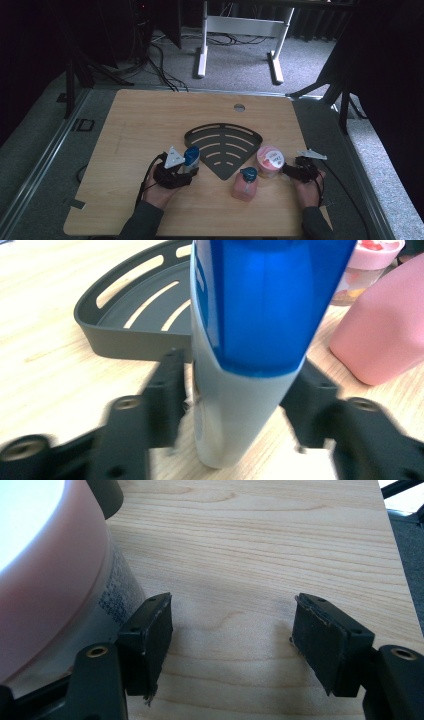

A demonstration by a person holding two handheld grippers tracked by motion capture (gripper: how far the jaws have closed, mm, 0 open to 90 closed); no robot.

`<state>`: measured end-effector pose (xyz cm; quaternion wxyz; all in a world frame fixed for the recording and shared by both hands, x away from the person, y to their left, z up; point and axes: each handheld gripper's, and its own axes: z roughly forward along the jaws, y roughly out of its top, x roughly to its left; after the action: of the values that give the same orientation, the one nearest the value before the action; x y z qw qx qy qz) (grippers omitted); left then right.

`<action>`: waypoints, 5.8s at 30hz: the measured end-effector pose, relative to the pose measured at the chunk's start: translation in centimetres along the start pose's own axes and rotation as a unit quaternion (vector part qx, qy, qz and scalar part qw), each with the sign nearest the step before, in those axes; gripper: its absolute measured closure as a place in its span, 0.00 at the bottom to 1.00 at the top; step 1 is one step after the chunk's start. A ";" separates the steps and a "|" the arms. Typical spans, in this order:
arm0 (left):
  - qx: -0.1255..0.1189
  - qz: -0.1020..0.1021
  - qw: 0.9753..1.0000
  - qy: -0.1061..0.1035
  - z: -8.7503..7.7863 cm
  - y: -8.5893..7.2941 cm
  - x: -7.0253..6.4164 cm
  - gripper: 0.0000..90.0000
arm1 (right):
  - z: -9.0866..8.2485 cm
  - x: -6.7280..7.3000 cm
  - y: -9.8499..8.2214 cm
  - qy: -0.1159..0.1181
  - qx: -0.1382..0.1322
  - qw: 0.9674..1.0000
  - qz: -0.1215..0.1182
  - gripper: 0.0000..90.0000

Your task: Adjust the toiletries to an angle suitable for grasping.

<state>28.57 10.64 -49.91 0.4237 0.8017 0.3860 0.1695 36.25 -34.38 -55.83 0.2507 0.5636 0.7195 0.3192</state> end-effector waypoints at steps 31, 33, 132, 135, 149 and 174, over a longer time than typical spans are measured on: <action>0.021 0.035 0.999 0.015 2.8 -2.2 -3.0 1.00 | 0.0 0.0 0.0 0.000 0.000 1.000 0.000 0.36; 0.022 0.039 0.999 0.014 2.9 -2.1 -2.8 1.00 | 0.0 0.0 0.0 0.000 0.000 1.000 0.000 0.36; 0.029 0.015 0.994 -0.108 3.7 -1.3 -1.3 0.77 | -6.7 10.3 -0.1 0.200 0.009 0.963 -0.178 1.00; 0.029 0.020 0.991 -0.129 3.6 -1.0 -2.4 0.76 | -6.9 10.7 -0.2 0.210 0.011 0.960 -0.186 1.00; 0.032 0.079 0.983 -0.162 3.0 -1.0 -5.9 0.65 | -7.0 13.1 -0.4 0.250 0.017 0.945 -0.210 1.00; 0.027 0.063 0.992 -0.110 0.4 -2.0 -3.6 0.86 | -6.9 16.1 0.4 0.295 0.002 0.928 -0.226 1.00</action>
<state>25.53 8.36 -51.61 0.4306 0.8491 0.2903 0.0962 27.72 -19.90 -50.92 0.0909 0.2672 0.8699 0.4046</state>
